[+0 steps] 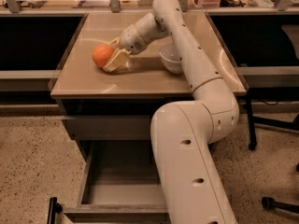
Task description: Place orange into middle drawer
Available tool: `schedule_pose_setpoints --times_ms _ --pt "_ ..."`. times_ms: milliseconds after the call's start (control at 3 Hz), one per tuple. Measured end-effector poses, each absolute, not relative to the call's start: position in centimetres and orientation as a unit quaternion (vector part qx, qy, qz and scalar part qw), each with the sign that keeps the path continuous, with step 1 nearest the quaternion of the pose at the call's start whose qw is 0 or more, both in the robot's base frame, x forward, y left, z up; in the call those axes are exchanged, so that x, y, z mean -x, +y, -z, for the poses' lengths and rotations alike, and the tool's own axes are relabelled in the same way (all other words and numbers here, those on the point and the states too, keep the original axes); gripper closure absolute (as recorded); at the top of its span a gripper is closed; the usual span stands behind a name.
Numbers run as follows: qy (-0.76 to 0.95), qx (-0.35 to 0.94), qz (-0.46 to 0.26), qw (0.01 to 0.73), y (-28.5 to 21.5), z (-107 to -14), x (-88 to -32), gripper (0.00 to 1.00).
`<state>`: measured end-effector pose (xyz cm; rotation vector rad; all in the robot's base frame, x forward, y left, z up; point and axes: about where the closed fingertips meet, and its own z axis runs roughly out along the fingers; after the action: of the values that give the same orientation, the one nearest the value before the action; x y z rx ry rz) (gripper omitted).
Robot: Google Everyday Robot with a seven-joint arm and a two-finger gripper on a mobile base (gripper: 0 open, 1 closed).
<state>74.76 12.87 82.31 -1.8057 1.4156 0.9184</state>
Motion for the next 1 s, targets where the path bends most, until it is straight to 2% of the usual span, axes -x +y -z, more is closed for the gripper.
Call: schedule_pose_setpoints --times_ms 333,1000 --pt "0.541 0.690 -0.351 0.329 12.9 -82.3 -74.8 1.00" --pt "0.550 0.718 -0.316 0.289 13.3 -83.7 -73.5 1.00"
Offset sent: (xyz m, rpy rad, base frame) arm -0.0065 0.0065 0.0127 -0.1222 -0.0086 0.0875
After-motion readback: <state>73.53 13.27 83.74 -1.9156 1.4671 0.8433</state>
